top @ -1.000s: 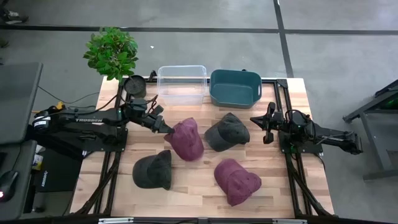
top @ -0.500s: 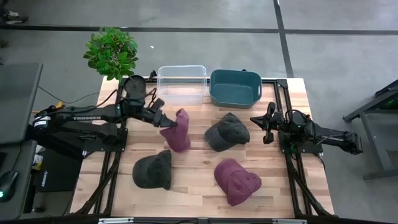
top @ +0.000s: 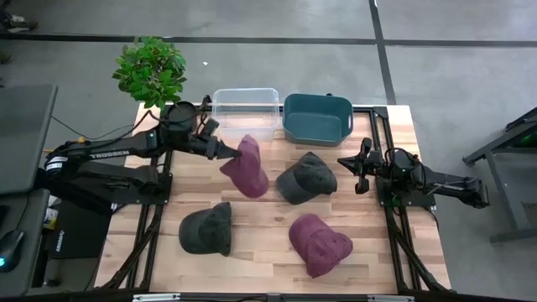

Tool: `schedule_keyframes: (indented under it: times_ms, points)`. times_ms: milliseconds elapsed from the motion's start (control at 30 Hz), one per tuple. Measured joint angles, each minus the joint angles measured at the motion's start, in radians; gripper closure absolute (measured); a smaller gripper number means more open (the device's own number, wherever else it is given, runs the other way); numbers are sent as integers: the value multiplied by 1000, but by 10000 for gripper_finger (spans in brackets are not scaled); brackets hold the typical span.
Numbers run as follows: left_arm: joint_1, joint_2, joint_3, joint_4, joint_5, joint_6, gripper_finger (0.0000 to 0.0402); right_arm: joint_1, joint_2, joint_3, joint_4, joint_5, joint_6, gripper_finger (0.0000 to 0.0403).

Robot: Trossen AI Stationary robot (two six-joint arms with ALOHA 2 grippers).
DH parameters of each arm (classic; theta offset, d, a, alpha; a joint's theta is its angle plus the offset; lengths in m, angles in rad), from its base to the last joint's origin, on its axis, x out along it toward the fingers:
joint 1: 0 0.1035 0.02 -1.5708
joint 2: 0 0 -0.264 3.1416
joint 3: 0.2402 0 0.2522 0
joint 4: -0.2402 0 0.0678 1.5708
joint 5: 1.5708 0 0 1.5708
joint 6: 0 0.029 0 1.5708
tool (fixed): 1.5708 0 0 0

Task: Pick & Place hat
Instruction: Put the top red cap into the transparent bin

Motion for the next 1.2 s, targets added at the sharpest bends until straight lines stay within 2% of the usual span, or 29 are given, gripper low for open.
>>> schedule_keyframes:
  times_ms: [267, 467, 800, 1000, 1200]
  points:
    - [0, 0, 138, -38, -217, 127, 401, 0, 0, 0, 0, 0, 0, 402]
    - [0, 1, 162, 23, -343, 250, 401, 0, 0, 0, 0, 0, 0, 402]
    - [0, 90, 164, 146, -425, 505, 401, 0, 0, 0, 0, 0, 0, 402]
    - [0, 159, 164, 261, -458, 607, 401, 0, 0, 0, 0, 0, 0, 402]
    - [2, 205, 161, 274, -517, 688, 401, 0, 0, 0, 0, 0, 0, 402]
